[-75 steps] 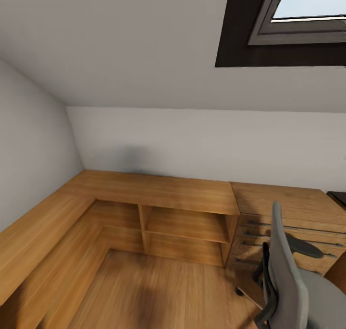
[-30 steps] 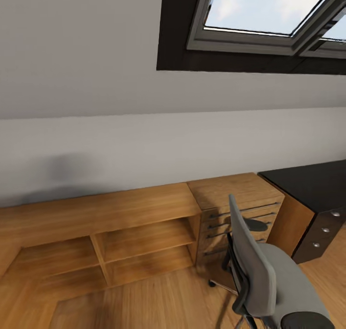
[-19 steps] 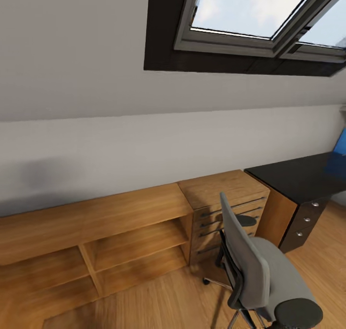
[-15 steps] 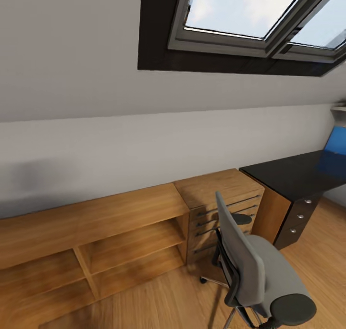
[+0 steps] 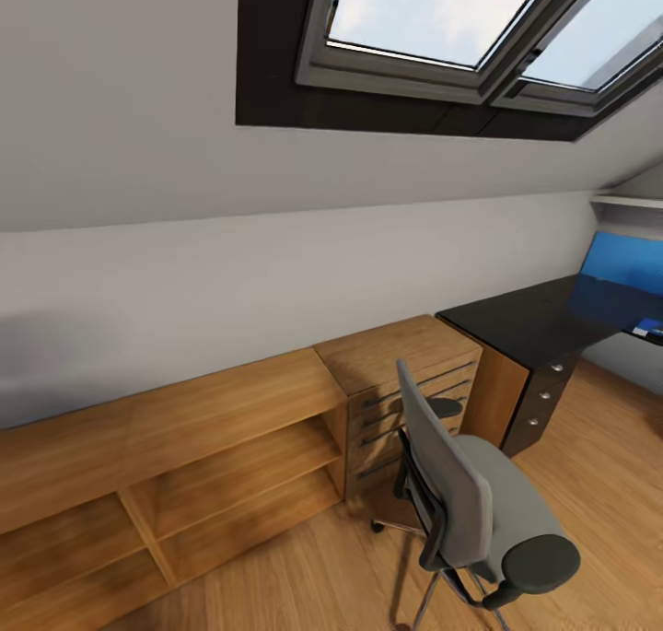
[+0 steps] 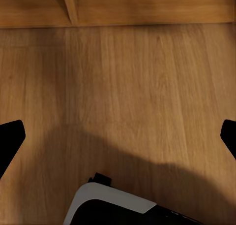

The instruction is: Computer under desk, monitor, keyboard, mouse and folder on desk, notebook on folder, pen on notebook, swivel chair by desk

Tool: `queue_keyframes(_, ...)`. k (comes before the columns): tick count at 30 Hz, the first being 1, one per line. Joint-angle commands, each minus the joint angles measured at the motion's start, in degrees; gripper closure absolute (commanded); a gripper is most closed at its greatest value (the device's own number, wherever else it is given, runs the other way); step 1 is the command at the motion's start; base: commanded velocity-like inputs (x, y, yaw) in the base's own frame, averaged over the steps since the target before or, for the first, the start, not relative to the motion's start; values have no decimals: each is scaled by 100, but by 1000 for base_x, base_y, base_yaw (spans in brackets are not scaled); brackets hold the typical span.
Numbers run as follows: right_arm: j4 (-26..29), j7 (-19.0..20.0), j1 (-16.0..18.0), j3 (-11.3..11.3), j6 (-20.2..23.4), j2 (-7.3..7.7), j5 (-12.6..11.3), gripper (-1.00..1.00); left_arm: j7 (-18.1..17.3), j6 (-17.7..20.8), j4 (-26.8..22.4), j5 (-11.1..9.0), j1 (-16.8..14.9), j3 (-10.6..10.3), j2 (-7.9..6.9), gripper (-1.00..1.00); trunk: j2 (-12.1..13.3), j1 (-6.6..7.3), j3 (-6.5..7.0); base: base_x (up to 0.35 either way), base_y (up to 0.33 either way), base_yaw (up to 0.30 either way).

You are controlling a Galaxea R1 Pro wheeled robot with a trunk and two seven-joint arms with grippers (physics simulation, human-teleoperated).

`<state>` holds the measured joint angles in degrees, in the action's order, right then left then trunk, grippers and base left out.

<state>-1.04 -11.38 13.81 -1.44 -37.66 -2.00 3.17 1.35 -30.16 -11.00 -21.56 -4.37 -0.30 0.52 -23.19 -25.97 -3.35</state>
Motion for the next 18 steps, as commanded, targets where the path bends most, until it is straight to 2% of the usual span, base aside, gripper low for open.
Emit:
queue_keyframes(1,-11,-49,8,-15,-13,-2,33,-100,14,-17,1,1,-3,-5,1,-100,-13,-3,-20,0,117,-179)
queue_keyframes(11,-12,-49,8,-14,-13,-2,26,-100,14,-17,1,2,-3,-5,1,-100,-13,-3,-92,0,242,-179)
queue_keyframes(18,-11,-49,8,-14,-13,-2,26,-100,14,-17,1,2,-3,1,1,-100,-13,-3,-142,0,65,-179)
